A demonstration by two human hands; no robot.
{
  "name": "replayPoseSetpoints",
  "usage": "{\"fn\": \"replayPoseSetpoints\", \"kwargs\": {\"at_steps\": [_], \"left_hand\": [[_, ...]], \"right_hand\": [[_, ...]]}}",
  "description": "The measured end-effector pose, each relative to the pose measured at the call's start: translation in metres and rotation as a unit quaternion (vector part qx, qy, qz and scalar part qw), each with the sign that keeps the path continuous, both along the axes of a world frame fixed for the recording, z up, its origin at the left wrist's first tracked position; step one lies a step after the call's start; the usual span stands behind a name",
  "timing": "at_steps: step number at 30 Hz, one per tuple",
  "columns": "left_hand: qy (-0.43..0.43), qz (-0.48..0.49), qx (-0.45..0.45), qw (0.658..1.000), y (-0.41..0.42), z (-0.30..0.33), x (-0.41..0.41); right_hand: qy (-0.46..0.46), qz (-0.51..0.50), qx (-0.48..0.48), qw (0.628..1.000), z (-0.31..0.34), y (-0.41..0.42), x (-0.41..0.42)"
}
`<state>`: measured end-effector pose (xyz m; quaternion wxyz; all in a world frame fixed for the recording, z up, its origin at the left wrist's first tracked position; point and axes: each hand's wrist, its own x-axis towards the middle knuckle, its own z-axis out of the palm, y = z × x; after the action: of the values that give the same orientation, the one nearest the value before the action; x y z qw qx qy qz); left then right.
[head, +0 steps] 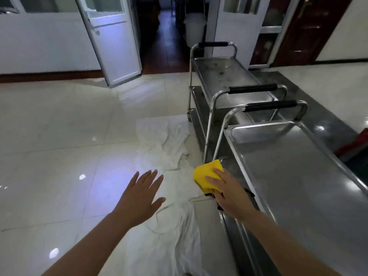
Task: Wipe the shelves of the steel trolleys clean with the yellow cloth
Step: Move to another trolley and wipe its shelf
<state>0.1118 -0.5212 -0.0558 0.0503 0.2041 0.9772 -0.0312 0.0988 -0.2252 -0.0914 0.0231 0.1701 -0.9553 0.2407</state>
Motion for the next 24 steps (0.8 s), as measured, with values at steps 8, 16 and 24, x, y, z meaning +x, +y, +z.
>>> {"fn": "replayPoseSetpoints", "kwargs": {"at_steps": [8, 16, 24], "left_hand": [[-0.009, -0.186, -0.023, 0.982, 0.035, -0.006, -0.150], [-0.055, -0.371, -0.063, 0.925, 0.096, -0.055, -0.339], [-0.133, -0.474, -0.052, 0.869, 0.146, -0.126, -0.398]], "right_hand": [[-0.009, -0.089, 0.030, 0.996, -0.017, 0.004, -0.070], [-0.046, -0.316, 0.010, 0.948, -0.053, -0.006, -0.136], [-0.082, -0.486, -0.067, 0.868, -0.099, -0.034, -0.141]]}}
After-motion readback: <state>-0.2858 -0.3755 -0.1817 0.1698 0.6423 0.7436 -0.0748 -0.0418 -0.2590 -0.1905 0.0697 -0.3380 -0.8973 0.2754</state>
